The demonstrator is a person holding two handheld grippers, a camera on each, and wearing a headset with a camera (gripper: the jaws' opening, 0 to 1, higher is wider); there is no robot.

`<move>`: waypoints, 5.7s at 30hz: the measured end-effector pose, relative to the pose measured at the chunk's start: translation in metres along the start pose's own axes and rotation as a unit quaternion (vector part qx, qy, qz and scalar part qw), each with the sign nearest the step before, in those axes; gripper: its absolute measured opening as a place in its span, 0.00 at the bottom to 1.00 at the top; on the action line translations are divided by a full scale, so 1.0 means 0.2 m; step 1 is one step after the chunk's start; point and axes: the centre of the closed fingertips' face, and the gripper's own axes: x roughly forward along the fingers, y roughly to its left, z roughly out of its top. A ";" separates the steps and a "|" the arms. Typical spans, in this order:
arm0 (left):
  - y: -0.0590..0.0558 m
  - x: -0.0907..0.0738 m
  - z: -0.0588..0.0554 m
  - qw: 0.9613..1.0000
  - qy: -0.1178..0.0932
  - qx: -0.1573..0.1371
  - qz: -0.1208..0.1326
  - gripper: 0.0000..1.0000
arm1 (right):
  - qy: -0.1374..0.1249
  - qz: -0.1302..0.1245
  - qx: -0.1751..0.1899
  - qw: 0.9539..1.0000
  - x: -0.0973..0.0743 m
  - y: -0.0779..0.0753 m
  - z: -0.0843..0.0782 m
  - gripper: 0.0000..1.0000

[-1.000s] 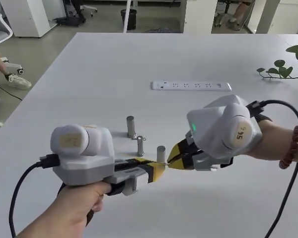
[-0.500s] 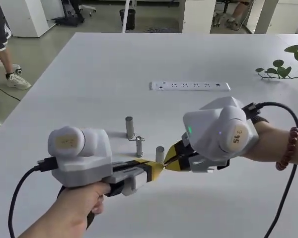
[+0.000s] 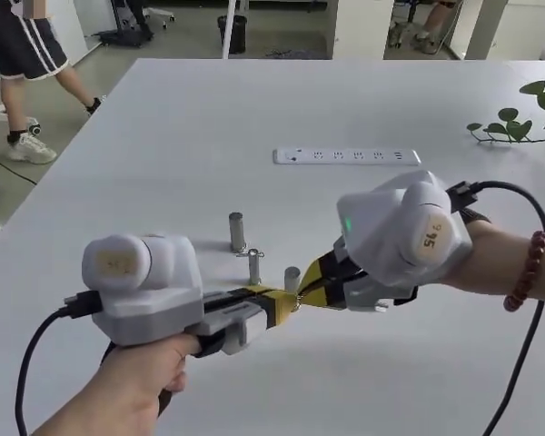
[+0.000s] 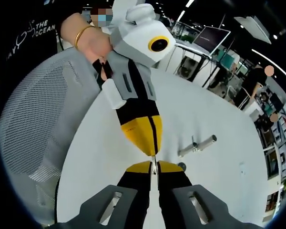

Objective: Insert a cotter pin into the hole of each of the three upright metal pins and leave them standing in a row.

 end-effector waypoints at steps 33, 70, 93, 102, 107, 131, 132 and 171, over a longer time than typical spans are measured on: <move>-0.06 -0.07 -0.07 0.984 0.027 0.158 -0.071 0.00 | -0.098 0.090 0.259 0.957 -0.10 0.13 -0.04 0.11; -0.28 -0.16 -0.12 0.967 0.024 0.178 -0.181 0.00 | -0.134 0.189 0.227 0.946 -0.11 0.35 0.07 0.00; -0.20 -0.14 -0.14 0.973 0.024 0.191 -0.128 0.05 | -0.066 0.159 0.156 0.973 -0.10 0.29 -0.02 0.00; -0.11 -0.13 -0.14 0.975 0.026 0.204 -0.086 0.12 | -0.018 0.117 0.154 0.981 -0.09 0.20 -0.13 0.00; -0.07 -0.11 -0.13 0.977 0.021 0.204 -0.062 0.17 | 0.010 0.100 0.141 0.985 -0.08 0.16 -0.19 0.00; 0.13 0.04 -0.10 0.975 0.019 0.216 0.049 0.34 | 0.091 0.045 0.130 0.986 0.00 -0.07 -0.36 0.00; 0.14 0.05 -0.10 0.975 0.018 0.213 0.052 0.34 | 0.092 0.044 0.131 0.986 0.00 -0.08 -0.36 0.00; 0.30 0.31 -0.09 0.987 -0.001 0.130 0.092 0.15 | 0.105 0.063 0.110 0.986 0.07 -0.17 -0.37 0.00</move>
